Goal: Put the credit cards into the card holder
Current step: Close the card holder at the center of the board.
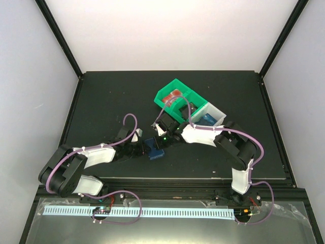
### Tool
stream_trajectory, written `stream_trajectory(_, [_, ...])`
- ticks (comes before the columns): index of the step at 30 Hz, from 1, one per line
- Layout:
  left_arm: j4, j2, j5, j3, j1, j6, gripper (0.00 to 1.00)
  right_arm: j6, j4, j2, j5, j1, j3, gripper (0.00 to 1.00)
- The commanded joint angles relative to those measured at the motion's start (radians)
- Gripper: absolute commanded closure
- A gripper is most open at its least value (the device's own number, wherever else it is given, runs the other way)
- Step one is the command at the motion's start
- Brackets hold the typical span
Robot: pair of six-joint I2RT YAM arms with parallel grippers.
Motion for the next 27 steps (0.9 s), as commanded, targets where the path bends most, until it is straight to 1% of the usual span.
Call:
stream_trajectory(1, [-0.095,0.035,-0.026,-0.015,-0.005,0.004,0.83,0.017,-0.049,0.050,0.086,0.001,0.008,0.99])
stream_trajectory(11, [-0.099,0.035,-0.030,-0.016,-0.004,0.005,0.83,0.035,-0.065,0.072,0.120,-0.003,-0.018,0.99])
stream_trajectory(17, [-0.101,0.035,-0.035,-0.016,-0.005,0.006,0.84,0.035,-0.065,0.042,0.137,-0.007,-0.037,0.99])
stream_trajectory(22, [-0.104,0.039,-0.037,-0.016,-0.005,0.008,0.84,0.058,-0.038,-0.009,0.099,-0.016,-0.048,0.99])
stream_trajectory(27, [-0.112,0.035,-0.040,-0.016,-0.005,0.012,0.85,0.067,-0.031,-0.001,0.070,-0.019,-0.025,0.99])
